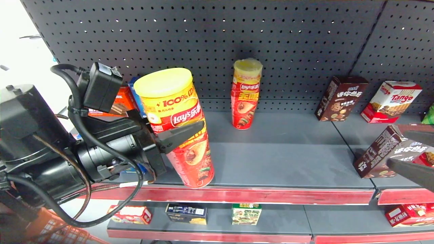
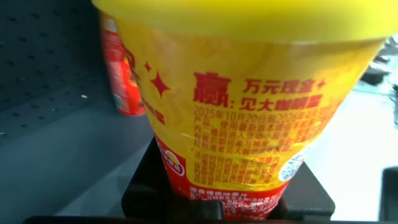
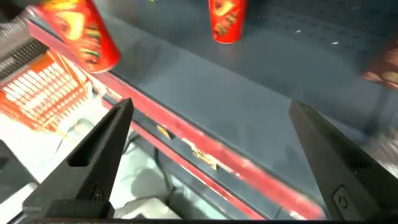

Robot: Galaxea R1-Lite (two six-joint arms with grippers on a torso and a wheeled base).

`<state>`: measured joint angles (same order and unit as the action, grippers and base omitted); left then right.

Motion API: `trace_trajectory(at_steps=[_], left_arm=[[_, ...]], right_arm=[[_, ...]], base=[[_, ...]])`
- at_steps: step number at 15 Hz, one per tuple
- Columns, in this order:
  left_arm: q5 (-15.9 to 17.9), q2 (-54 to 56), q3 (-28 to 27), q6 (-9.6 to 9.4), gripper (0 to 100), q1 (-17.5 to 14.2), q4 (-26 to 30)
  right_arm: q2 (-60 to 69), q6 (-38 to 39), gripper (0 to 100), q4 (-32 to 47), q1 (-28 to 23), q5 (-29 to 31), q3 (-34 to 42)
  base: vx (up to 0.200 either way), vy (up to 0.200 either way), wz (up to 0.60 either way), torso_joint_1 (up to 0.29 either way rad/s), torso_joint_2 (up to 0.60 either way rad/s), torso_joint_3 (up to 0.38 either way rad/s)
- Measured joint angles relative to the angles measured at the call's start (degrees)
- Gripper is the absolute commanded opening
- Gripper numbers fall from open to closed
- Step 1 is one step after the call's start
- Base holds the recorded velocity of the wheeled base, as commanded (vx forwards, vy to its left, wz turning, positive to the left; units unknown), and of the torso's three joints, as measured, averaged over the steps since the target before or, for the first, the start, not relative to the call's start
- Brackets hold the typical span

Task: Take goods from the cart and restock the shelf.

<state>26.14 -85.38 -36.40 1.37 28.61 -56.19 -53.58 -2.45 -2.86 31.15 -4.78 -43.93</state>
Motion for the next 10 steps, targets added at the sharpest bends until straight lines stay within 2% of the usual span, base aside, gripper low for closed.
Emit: trace_trajectory(at_steps=[5, 7, 10], left_arm=[[0.22, -0.54, -1.06, 0.02, 0, -0.74, 0.71], [0.74, -0.63, -1.72, -0.04, 0, -0.74, 6.07], [2.9, -0.67, -2.38, -0.04, 0, -0.78, 7.19]], right_arm=[[-14.71, 0.16, 100, -4.6, 1.68, -0.5, -8.66], [-19.8, 0.11, 100, -4.66, 1.34, -0.59, -12.32], [-27.56, 0.0, 100, -4.74, -0.17, -0.9, -18.14]], base=[[0.0, 0.0, 0.0, 0.0, 0.0, 0.0], [0.0, 0.0, 0.0, 0.0, 0.0, 0.0], [0.0, 0.0, 0.0, 0.0, 0.0, 0.0]])
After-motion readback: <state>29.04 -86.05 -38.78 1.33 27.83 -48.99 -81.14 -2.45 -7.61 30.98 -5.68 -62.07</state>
